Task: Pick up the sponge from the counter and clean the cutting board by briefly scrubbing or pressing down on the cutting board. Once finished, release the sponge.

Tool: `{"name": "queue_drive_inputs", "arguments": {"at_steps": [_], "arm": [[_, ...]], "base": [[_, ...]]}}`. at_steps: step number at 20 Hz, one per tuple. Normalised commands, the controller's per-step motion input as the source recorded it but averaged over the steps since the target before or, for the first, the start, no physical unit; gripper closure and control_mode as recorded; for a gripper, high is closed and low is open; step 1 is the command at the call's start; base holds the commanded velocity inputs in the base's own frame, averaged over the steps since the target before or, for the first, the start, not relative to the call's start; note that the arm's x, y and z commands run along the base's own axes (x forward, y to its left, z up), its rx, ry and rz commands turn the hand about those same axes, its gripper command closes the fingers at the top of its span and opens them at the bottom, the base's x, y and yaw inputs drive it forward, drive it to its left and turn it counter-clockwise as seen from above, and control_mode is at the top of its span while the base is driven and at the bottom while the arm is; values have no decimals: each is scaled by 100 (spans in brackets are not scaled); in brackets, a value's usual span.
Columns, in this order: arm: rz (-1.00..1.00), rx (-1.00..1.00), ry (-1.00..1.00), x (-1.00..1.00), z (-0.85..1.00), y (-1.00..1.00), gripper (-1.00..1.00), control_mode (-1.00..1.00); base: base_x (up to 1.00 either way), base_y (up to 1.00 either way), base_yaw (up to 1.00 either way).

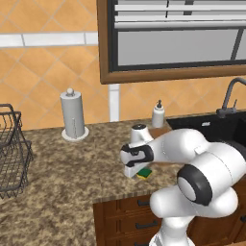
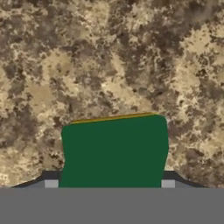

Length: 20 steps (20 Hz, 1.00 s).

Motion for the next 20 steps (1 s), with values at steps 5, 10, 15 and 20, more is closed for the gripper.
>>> {"name": "queue_drive_inputs", "arguments": {"at_steps": [5, 10, 15, 20], "arm": [[0, 0, -4, 0, 0, 0, 100, -100], [-2, 1, -7, -1, 12, -11, 100, -100], [-13, 6, -7, 0, 43, -37, 100, -100], [-18, 5, -2, 4, 17, -47, 100, -100]], "base": [[0, 0, 0], [0, 0, 0], [0, 0, 0], [0, 0, 0]]}}
